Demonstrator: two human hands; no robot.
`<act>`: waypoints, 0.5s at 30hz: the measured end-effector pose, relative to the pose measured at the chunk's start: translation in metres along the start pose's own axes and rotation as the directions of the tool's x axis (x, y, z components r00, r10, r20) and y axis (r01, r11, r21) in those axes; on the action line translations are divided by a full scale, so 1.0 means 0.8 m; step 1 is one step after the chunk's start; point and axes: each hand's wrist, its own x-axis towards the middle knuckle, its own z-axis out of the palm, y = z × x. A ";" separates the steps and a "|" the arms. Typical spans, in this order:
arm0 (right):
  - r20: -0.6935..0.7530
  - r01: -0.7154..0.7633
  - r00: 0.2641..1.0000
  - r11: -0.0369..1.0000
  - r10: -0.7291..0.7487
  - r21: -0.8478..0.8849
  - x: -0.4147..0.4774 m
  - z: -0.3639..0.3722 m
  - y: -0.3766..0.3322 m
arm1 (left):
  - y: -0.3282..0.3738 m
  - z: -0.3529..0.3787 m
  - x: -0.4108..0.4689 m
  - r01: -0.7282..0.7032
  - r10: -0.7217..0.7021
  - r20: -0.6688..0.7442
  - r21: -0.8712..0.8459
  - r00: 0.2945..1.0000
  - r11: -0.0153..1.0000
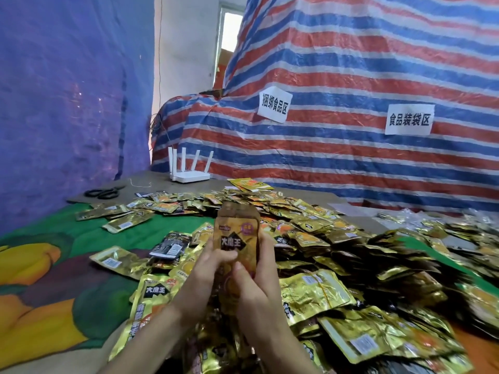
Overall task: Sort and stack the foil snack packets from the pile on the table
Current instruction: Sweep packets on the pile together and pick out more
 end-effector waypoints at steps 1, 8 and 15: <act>0.008 0.003 1.000 1.000 -0.003 -0.014 0.001 -0.001 -0.002 | 0.000 -0.002 0.001 0.001 -0.001 0.007 0.008 1.000 1.000; -0.063 0.071 0.993 0.945 -0.095 -0.318 0.004 -0.009 -0.012 | 0.005 -0.013 0.003 -0.099 0.100 -0.001 0.118 0.995 0.988; -0.029 0.110 0.988 0.835 -0.149 -0.539 0.006 -0.015 -0.030 | 0.000 0.000 0.003 -0.135 0.142 -0.078 0.092 0.987 0.987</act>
